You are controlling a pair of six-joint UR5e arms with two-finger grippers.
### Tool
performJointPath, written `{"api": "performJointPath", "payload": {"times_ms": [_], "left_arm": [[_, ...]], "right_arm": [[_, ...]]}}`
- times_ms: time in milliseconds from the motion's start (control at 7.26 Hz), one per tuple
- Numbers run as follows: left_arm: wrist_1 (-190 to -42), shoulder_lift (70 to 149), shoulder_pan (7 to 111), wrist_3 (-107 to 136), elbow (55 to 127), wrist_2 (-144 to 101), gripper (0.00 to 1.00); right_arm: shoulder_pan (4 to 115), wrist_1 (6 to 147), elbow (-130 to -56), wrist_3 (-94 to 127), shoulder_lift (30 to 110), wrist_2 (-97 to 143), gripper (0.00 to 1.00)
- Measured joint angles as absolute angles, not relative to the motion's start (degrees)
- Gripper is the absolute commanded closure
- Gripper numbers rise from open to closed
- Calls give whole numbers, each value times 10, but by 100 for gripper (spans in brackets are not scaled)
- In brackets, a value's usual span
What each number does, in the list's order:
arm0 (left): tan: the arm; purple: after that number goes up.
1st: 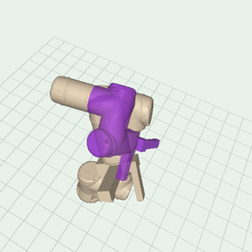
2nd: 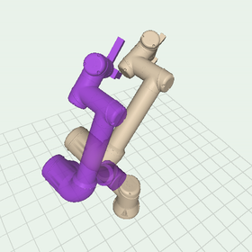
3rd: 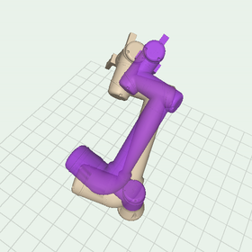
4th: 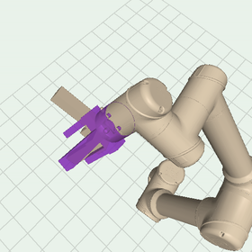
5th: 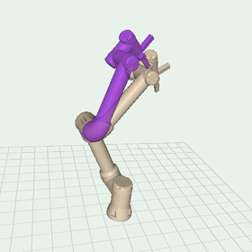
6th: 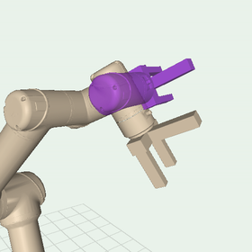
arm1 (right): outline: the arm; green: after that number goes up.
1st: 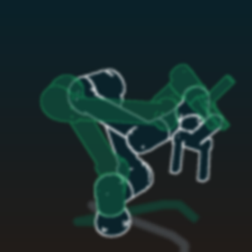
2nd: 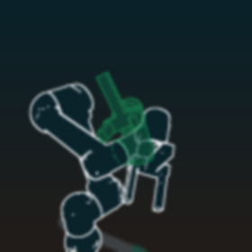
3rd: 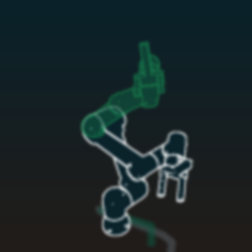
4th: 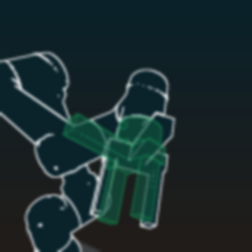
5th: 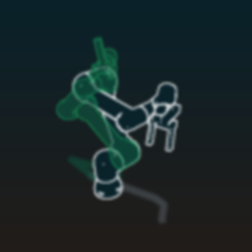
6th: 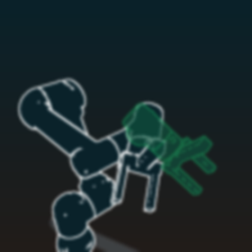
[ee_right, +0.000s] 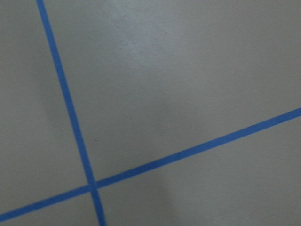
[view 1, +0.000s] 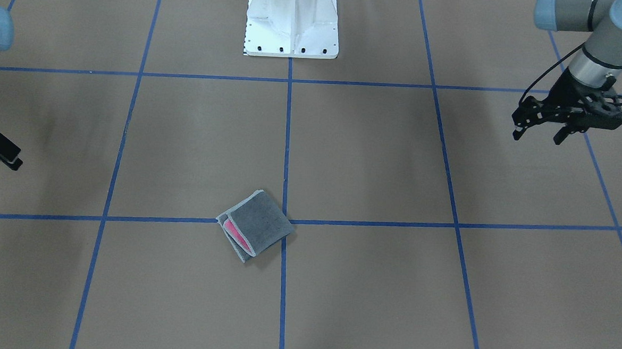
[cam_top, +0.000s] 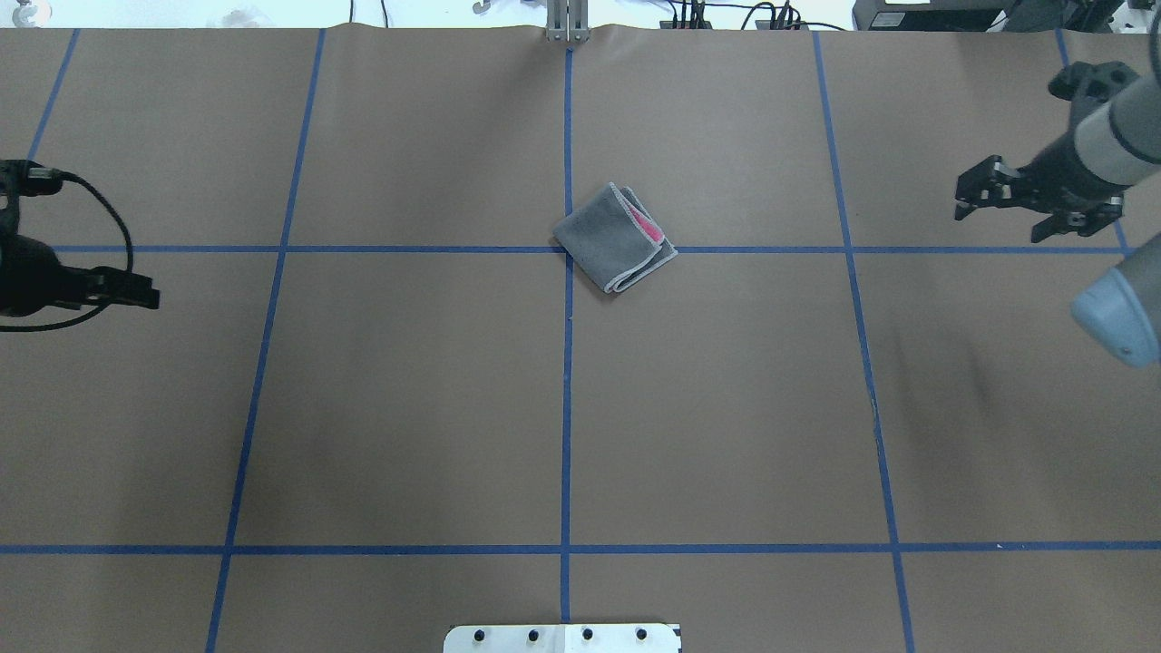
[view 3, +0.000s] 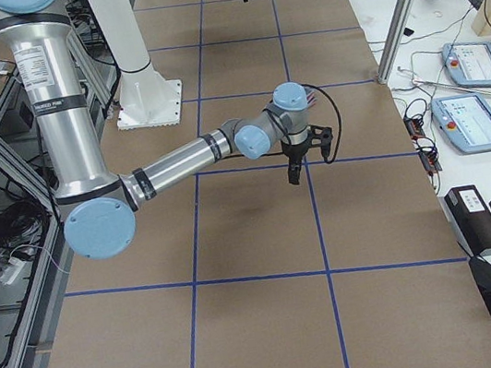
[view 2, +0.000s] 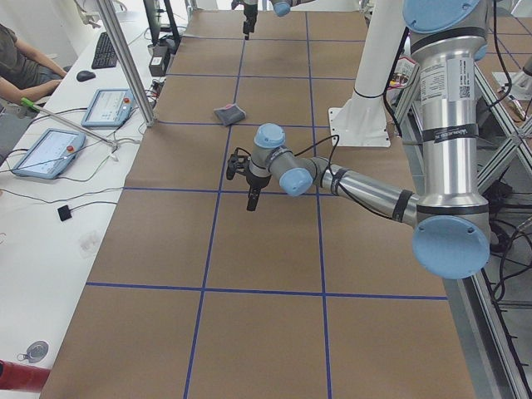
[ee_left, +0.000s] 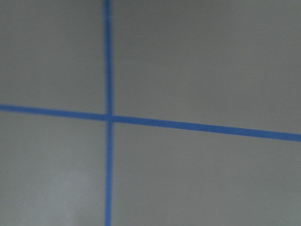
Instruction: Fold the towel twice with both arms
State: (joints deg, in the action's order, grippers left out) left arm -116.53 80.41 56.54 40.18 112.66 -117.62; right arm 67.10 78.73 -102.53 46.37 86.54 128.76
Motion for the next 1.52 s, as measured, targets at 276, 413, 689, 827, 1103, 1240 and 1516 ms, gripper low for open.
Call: {"api": "performJointPath", "payload": {"times_ms": [276, 413, 689, 827, 1103, 1240, 1516], "left_arm": [[-1163, 755, 638, 288, 1118, -1262, 0], [-1156, 748, 663, 272, 1112, -1302, 0], [-1109, 746, 701, 228, 1107, -1324, 0], [-1063, 753, 728, 183, 1103, -1326, 0], [-996, 773, 750, 145, 1097, -1328, 0], [-968, 787, 754, 141, 1093, -1331, 0], [-910, 811, 774, 140, 1089, -1334, 0]], "right_arm": [[740, 788, -1036, 312, 926, 1338, 0], [765, 791, -1036, 256, 942, 1344, 0], [802, 806, -1026, 172, 950, 1344, 0], [815, 830, -1019, 132, 949, 1341, 0], [819, 859, -1015, 94, 947, 1336, 0], [814, 868, -1014, 87, 946, 1336, 0], [810, 892, -1014, 70, 941, 1340, 0]]}}
